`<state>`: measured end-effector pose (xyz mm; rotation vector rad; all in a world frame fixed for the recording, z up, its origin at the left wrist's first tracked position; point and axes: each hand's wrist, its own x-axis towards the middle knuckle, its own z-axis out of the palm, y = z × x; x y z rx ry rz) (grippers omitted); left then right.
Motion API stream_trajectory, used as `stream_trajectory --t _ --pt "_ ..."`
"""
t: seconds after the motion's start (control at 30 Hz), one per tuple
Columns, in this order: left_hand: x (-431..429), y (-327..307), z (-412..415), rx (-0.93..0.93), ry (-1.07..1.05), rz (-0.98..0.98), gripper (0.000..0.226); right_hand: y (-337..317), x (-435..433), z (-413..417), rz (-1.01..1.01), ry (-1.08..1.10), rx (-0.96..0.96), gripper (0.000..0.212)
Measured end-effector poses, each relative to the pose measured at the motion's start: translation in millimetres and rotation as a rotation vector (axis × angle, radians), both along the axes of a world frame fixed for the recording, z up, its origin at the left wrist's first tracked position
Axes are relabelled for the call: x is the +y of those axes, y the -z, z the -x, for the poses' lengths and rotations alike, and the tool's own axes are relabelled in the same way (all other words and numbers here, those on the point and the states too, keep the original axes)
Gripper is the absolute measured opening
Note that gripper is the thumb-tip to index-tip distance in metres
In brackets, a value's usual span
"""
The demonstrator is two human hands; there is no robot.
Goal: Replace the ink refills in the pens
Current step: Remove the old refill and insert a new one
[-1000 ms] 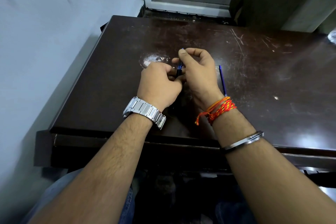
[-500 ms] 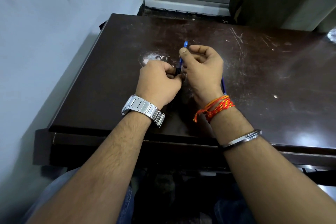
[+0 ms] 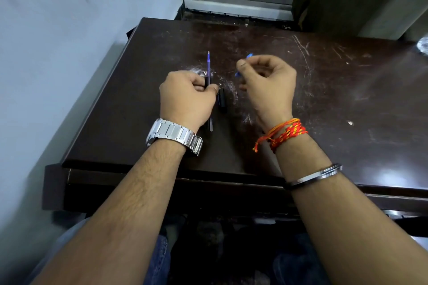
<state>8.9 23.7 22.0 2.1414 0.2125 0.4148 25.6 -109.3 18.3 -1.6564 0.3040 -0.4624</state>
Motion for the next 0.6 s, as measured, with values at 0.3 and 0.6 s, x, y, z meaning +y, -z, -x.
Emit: stream_trajectory --t 0.3,0.6 --pt "7.7 2.5 -5.3 0.006 -0.05 0.053 0.021 8.7 7.2 4.4 0.406 -0.258 0.28 0.017" --pt "6.2 5.3 -5.3 0.023 -0.037 0.035 0.03 4.9 7.3 9.0 0.563 -0.211 0.326 0.006"
